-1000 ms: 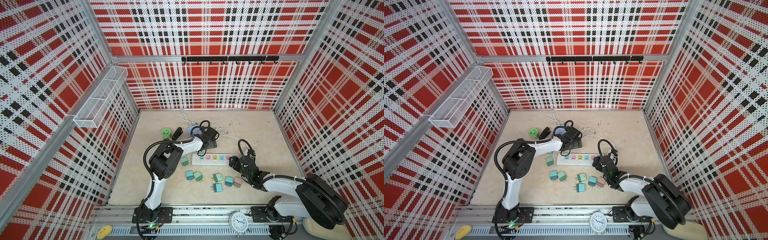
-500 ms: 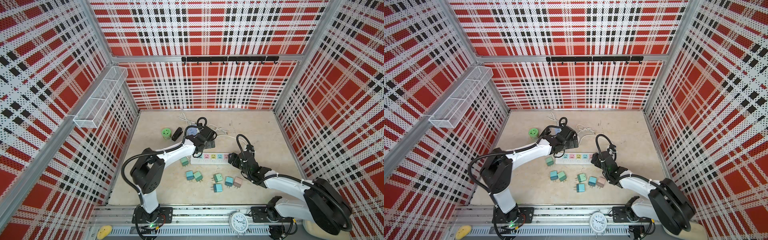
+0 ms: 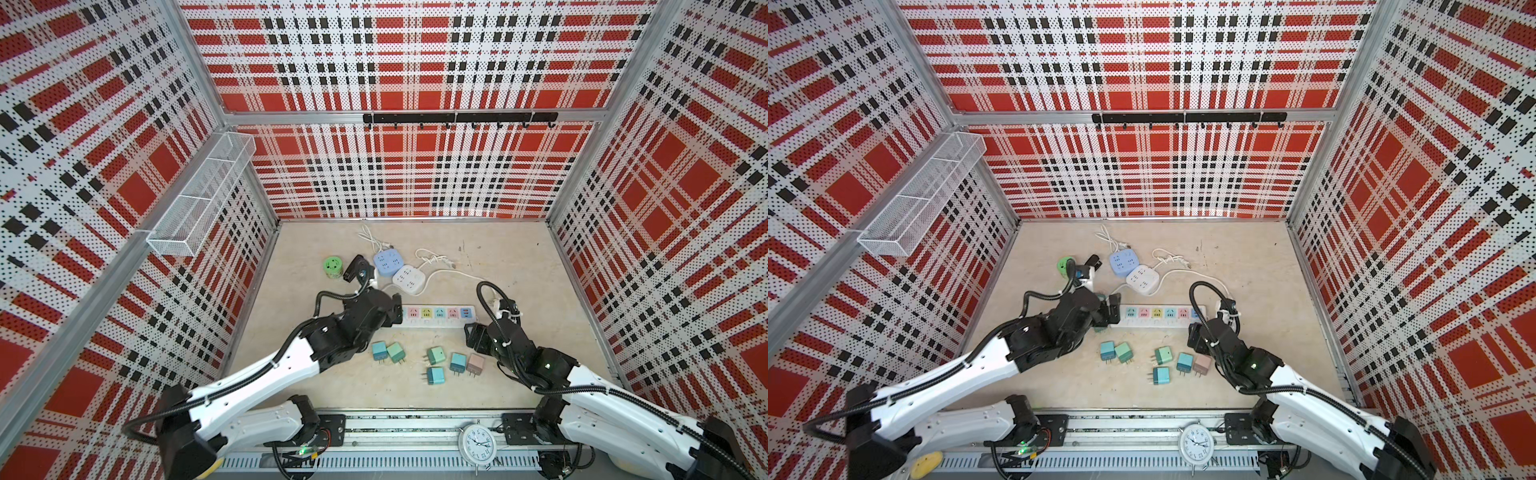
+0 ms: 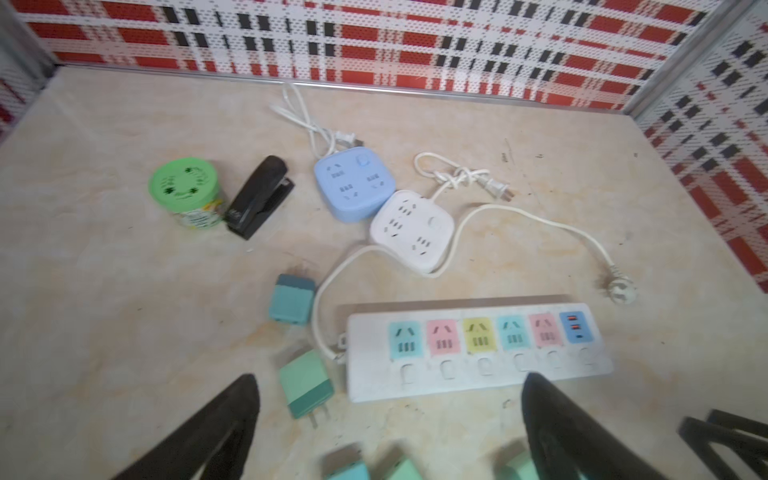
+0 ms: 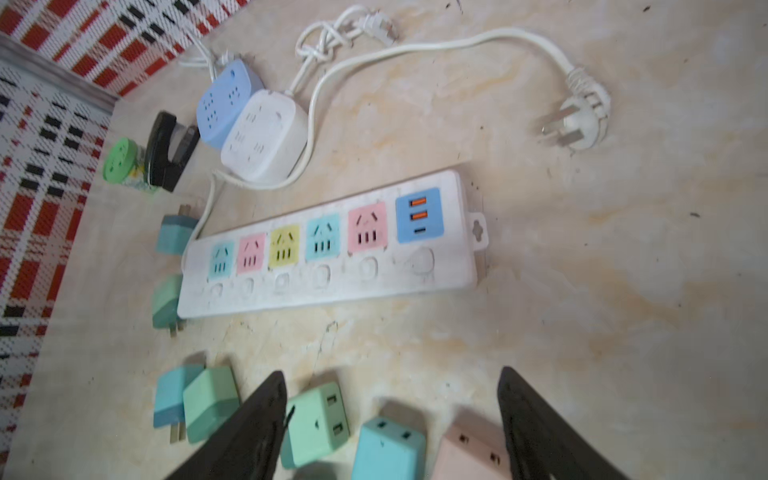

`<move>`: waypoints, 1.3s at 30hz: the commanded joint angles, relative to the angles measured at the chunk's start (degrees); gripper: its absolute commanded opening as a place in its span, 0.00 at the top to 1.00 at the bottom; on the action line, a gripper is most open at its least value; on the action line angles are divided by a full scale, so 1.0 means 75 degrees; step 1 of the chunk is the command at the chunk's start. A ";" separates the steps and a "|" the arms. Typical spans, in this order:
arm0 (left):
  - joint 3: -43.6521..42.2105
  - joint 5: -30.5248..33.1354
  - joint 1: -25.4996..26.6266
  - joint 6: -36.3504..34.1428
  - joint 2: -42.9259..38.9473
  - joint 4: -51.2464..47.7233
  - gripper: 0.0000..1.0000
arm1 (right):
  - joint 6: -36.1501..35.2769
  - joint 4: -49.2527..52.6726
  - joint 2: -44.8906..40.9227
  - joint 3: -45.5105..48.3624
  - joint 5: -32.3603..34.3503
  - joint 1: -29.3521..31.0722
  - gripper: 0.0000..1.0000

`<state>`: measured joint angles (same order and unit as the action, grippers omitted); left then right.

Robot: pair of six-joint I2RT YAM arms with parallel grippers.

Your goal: Insert the plug

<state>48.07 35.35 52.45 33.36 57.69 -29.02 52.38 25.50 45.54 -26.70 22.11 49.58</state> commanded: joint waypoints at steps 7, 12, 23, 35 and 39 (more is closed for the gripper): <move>-0.2272 0.0800 -0.0573 -0.0239 -0.1768 0.0049 0.01 | 0.1111 0.2290 -0.0192 -0.0177 0.0501 0.1130 0.21; -0.2322 0.0641 -0.0735 -0.0230 -0.2044 -0.0374 0.01 | 0.1046 0.2068 0.0748 -0.0256 0.0148 0.1141 0.23; -0.2898 0.0319 -0.0735 -0.0389 -0.3253 -0.0152 0.01 | 0.0873 0.1137 0.1599 -0.0090 0.0004 0.1137 0.34; -0.2933 0.0254 -0.0723 -0.0371 -0.3380 -0.0171 0.01 | 0.1019 0.1096 0.2518 -0.0196 0.0080 0.1131 0.37; -0.2929 0.0267 -0.0723 -0.0376 -0.3334 -0.0166 0.01 | 0.1064 0.1279 0.2437 -0.0127 0.0193 0.1136 0.40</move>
<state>26.39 36.45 47.27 30.55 32.58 -30.89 59.37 34.22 64.14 -27.55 21.93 57.91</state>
